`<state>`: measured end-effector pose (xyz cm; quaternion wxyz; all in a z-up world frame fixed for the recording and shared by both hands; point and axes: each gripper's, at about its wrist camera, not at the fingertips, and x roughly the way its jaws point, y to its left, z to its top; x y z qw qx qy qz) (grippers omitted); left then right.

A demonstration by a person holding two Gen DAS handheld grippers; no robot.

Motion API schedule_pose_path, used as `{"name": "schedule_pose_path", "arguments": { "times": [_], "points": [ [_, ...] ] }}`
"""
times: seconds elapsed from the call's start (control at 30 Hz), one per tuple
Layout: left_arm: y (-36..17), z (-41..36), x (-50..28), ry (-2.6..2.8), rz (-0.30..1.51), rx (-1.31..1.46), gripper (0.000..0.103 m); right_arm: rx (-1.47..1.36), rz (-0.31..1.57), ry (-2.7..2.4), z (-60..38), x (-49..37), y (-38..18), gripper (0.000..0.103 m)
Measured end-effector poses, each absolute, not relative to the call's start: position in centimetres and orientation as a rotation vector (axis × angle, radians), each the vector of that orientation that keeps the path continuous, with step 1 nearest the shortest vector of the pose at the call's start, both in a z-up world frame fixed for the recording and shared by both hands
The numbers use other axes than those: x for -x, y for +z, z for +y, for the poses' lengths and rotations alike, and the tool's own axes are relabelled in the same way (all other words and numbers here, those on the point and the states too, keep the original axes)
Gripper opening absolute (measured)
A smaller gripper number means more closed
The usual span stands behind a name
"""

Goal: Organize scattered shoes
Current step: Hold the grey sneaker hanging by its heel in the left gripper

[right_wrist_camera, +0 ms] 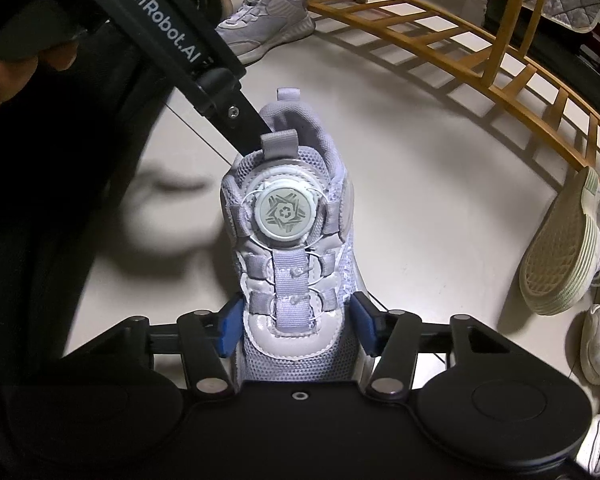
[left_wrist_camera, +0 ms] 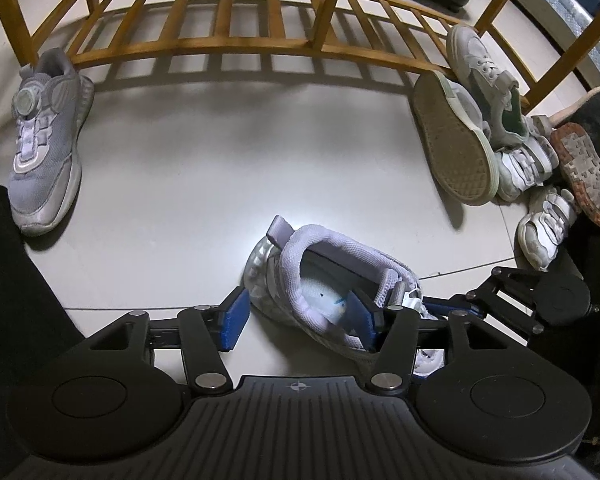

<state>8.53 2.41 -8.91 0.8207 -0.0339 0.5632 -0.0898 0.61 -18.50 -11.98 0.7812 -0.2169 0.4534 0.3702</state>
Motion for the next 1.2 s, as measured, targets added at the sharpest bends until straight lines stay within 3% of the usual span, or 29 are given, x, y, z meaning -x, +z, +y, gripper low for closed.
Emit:
{"name": "schedule_pose_path", "arguments": {
  "times": [0.07,0.27,0.37,0.43,0.57,0.7,0.83,1.0,1.13,1.2],
  "points": [
    [-8.9,2.5,-8.6,-0.199,1.200,0.068,0.059,0.472,0.969,0.801,-18.6,-0.5,-12.0,0.069],
    [-8.9,2.4,-8.8,-0.216,1.200,0.041,0.060,0.473,0.959,0.797,-18.8,-0.5,-11.9,0.076],
    [-8.9,2.3,-9.2,-0.219,1.195,0.036,0.060,0.469,0.974,0.801,-18.9,-0.5,-12.0,0.075],
    [-8.9,2.2,-9.4,-0.224,1.192,0.029,0.061,0.457,0.985,0.799,-18.9,-0.6,-12.1,0.068],
    [-9.4,2.0,-10.1,-0.210,1.203,0.022,0.061,0.450,0.994,0.789,-18.8,-0.5,-11.9,0.064],
    [-9.8,2.2,-10.2,-0.196,1.215,0.036,0.061,0.459,0.987,0.796,-18.8,-0.4,-11.9,0.066],
    [-9.9,2.5,-10.0,-0.192,1.214,0.045,0.061,0.476,0.943,0.809,-19.0,-0.1,-11.0,0.084],
    [-9.9,3.1,-9.7,-0.179,1.213,0.069,0.061,0.483,0.908,0.801,-19.1,-0.5,-10.0,0.093],
    [-9.7,3.2,-9.5,-0.181,1.206,0.072,0.061,0.426,0.908,0.765,-19.9,-1.3,-9.7,0.093],
    [-9.6,3.2,-9.5,-0.183,1.202,0.071,0.061,0.386,0.923,0.748,-20.4,-1.8,-9.6,0.077]
  ]
}}
